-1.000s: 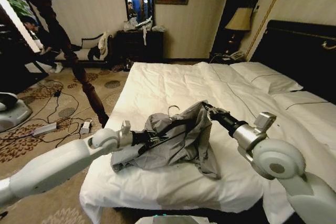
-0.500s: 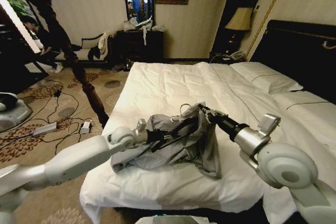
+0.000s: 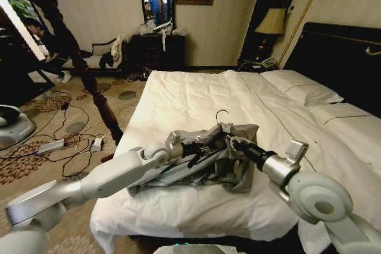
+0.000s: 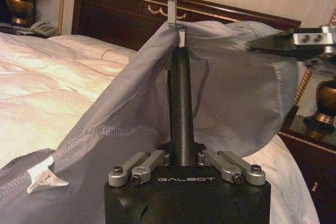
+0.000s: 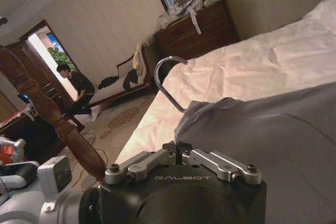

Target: Pick up the clothes from the bed and hang them on the clothes hanger.

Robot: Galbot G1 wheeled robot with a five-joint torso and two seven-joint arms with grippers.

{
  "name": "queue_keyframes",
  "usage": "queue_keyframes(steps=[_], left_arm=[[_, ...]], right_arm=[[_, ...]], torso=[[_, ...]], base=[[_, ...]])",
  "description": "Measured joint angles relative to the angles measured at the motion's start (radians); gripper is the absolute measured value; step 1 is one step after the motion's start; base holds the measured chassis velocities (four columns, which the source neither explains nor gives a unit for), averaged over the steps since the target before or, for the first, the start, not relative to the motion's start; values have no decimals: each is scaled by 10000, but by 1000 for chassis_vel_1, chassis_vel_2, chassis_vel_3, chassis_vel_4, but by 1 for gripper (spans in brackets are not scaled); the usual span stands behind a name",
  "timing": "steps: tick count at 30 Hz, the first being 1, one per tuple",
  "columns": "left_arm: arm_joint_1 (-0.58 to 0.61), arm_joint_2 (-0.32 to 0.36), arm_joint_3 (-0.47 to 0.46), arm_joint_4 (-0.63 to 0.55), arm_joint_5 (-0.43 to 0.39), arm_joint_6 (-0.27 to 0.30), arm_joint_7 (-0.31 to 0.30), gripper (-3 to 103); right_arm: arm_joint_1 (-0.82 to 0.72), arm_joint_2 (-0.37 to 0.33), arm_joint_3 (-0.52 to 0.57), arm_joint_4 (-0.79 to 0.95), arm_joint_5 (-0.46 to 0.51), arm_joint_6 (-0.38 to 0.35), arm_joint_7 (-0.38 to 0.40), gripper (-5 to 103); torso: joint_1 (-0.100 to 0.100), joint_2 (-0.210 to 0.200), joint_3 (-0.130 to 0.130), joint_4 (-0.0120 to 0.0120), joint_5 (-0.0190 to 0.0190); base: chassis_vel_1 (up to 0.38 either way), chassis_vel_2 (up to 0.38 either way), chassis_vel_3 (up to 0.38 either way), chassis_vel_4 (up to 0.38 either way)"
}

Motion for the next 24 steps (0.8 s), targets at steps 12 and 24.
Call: queue_keyframes(steps=[12,24], left_arm=[[83,-89,-114,-405,-261,-13,-297,16],[178,-1,-490,-522,-349,-21,-780,16]], right_arm=[[164,244,186,-9,381,-48,66,-1],[-503,205,381,-10,627,-515,-129,42]], torso=[[0,0,0,-1,1],[0,0,0,-2,0]], base=[[0,0,0,0],[0,0,0,0]])
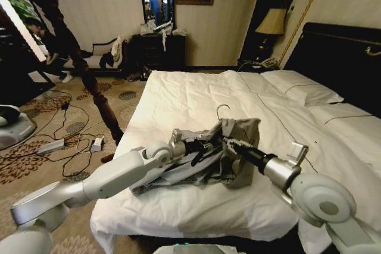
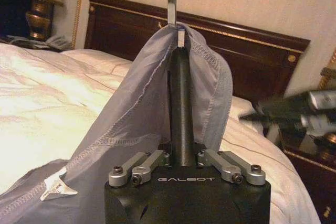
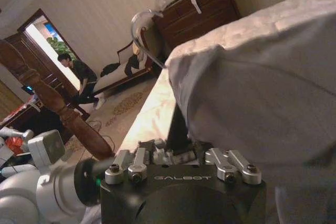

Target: Pick up the clothes from the bed and hang them on the clothes hanger.

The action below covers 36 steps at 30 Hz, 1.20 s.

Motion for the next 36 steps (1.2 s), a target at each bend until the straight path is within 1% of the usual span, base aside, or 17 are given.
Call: queue_keyframes(steps=[5,8,9,11,12,13,14,15,16,17,18,20,21,22,23,28,36], left_arm=[[-11,69,-89,-41,-88,0,-43,16],[-34,396,-93,-344,-220,0,21,16],[-34,396,-93,-344,-220,0,21,16],[-109,767,-85,-642,-327,9,88,16],[-129,869,-88,-724,-352,18,91,16],[-129,869,-88,-724,-352,18,91,16],[-132,940,-134,-802,-361,22,99,16],[-124,959,-171,-829,-361,23,100,16],[-87,1004,-259,-916,-369,24,102,16],[-69,1035,-283,-958,-370,29,102,16],[-69,1035,-283,-958,-370,29,102,16],[-49,1121,-293,-1040,-367,32,117,16],[-49,1209,-287,-1140,-354,38,137,16],[-51,1231,-267,-1196,-354,43,144,16],[-51,1231,-267,-1196,-354,43,144,16],[-243,1302,34,-1384,-412,84,145,16],[-493,1651,218,-1633,-591,128,269,16]], right_arm=[[-366,-22,452,-1,-455,-51,-74,58],[-511,-239,855,-1,-1827,56,-278,75],[-511,-239,855,-1,-1827,56,-278,75],[-786,-570,1061,-1,-4096,316,-824,85],[-941,-704,1076,-2,-5197,477,-1127,85],[-941,-704,1076,-2,-5197,477,-1127,85],[-1120,-812,1076,-7,-6515,749,-1515,90],[-1206,-855,1074,-44,-7234,908,-1720,95],[-1431,-937,1060,-303,-9126,1318,-2207,99],[-1552,-980,1049,-450,-10030,1519,-2463,100],[-1552,-980,1049,-450,-10030,1519,-2463,100],[-1748,-1049,1002,-724,-11444,1854,-2831,100],[-1915,-1102,928,-1010,-13009,2257,-3185,100],[-1956,-1114,882,-1123,-13670,2416,-3322,100],[-1956,-1114,882,-1123,-13670,2416,-3322,100],[-1875,-1156,726,-1802,-16339,3371,-3935,100],[-1779,-1321,901,-2255,-17556,3957,-4048,100]], torso=[[1,0,0,-1,0],[0,0,0,0,0],[0,0,0,0,0],[0,0,0,3,-1],[0,0,0,3,0],[0,0,0,3,0],[0,0,0,4,0],[0,0,0,1,-2],[-1,0,0,0,0],[0,0,0,0,0],[0,0,0,0,0],[0,0,0,0,0],[0,0,0,1,2],[0,0,0,1,0],[0,0,0,1,0],[0,0,0,0,0],[0,-1,0,-1,0]], base=[[0,0,0,0],[0,0,0,0],[0,0,0,0],[0,0,0,0],[0,0,0,0],[0,0,0,0],[0,0,0,0],[0,0,0,0],[0,0,0,0],[0,0,0,0],[0,0,0,0],[0,0,0,0],[0,0,0,0],[0,0,0,0],[0,0,0,0],[0,0,0,0],[0,0,0,0]])
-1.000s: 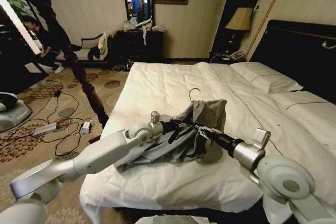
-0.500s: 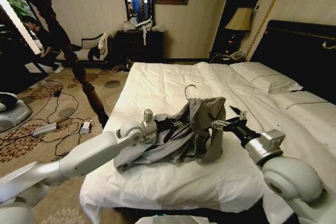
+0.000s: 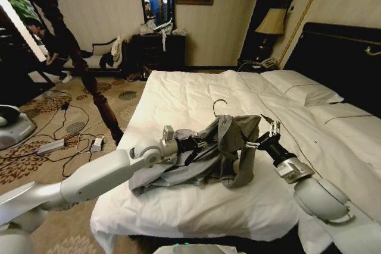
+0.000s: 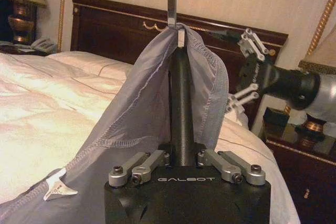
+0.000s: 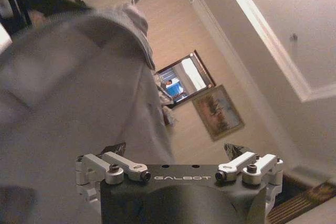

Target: Pick up the clothes from the bed and hang them on the clothes hanger.

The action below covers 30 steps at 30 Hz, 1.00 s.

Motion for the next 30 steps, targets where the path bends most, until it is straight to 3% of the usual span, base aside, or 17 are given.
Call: queue_keyframes(steps=[6,15,21,26,30], left_arm=[[3,423,21,-313,-14,30,281,16],[-277,288,394,-438,-116,83,261,16],[-438,187,669,-526,-163,137,230,16],[-615,72,931,-526,-176,177,210,16],[-636,62,960,-529,-170,220,213,16]], right_arm=[[353,-157,-109,-264,-414,88,-73,100],[507,-152,-462,-520,-1042,53,-248,100],[404,-177,-418,-638,-2054,-78,-260,100],[400,-234,-301,-782,-3481,107,-618,103],[372,-234,-239,-872,-4169,383,-828,94]], torso=[[0,0,0,4,-1],[0,0,0,0,1],[1,0,0,1,1],[0,0,0,2,0],[0,0,0,1,1]], base=[[0,0,0,0],[0,0,0,0],[0,0,0,0],[0,0,0,0],[0,0,0,0]])
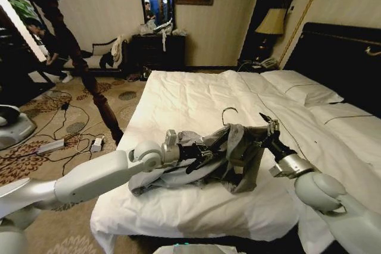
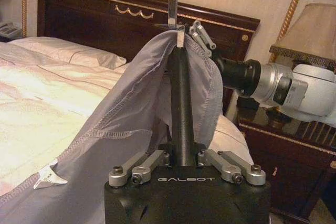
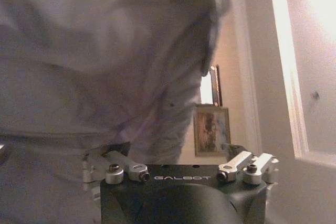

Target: Pick up the clothes from the bed and hang them on the clothes hanger.

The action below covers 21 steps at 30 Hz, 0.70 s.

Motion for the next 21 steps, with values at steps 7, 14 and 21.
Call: queue_keyframes(steps=[7,14,21], left_arm=[[12,17,-41,-60,85,40,46,16],[11,99,-35,-177,105,80,69,16],[41,240,-104,-225,175,92,127,16]], right_arm=[[-107,-5,71,-94,-1292,653,-503,68],[-138,-58,168,-165,-2016,1204,-641,46],[-183,-124,215,-169,-2062,1349,-653,30]], torso=[[0,0,0,0,0],[0,0,0,1,-1],[0,0,0,0,-1]], base=[[0,0,0,0],[0,0,0,0],[0,0,0,0]])
